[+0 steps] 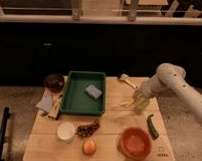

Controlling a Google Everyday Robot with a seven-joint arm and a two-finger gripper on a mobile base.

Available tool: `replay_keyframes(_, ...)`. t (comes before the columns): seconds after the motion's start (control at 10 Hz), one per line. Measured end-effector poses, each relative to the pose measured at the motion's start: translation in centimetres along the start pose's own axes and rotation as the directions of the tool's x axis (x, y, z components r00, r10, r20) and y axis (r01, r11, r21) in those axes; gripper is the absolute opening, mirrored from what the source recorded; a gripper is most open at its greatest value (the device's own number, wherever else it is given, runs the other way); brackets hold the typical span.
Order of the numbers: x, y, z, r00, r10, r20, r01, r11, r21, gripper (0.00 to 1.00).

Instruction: Place banana in red bowl

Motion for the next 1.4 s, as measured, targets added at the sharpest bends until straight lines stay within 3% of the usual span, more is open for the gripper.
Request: replay_keyframes(1.4,-1.6,9.1,0.2,0.997,-0.076,0.029,0.079,0.993,-0.087,0.05)
